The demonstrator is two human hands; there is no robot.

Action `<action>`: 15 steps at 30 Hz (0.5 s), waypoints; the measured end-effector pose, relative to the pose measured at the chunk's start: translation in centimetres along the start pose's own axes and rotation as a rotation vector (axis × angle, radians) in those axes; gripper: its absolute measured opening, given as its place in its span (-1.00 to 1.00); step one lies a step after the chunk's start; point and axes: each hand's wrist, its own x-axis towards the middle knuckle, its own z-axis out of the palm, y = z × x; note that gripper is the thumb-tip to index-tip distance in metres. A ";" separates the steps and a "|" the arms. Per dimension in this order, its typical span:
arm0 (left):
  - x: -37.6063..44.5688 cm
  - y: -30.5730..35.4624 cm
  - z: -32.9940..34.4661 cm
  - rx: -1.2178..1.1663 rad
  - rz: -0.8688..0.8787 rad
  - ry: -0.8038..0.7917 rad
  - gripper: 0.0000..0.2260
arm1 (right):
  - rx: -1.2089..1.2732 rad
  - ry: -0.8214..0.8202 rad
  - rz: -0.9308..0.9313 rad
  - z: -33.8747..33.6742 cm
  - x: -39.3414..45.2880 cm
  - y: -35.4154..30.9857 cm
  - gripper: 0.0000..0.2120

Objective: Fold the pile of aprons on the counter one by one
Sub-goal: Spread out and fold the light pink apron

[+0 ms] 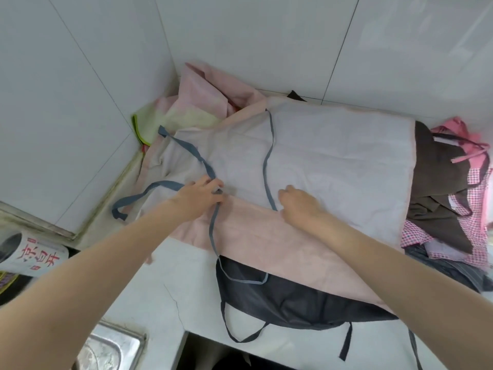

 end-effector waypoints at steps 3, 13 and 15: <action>-0.3 0.3 0.6 0.048 -0.065 -0.016 -0.51 | 0.454 -0.131 -0.129 -0.1 0.8 -5.5 -0.77; 1.4 0.5 -0.1 -0.340 -0.345 0.055 -0.75 | 1.485 -0.451 0.065 -2.4 0.6 -8.1 -0.86; 1.5 0.8 -0.1 -0.303 -0.373 -0.054 -0.77 | 1.336 -0.365 0.072 -6.2 0.6 -4.8 -0.86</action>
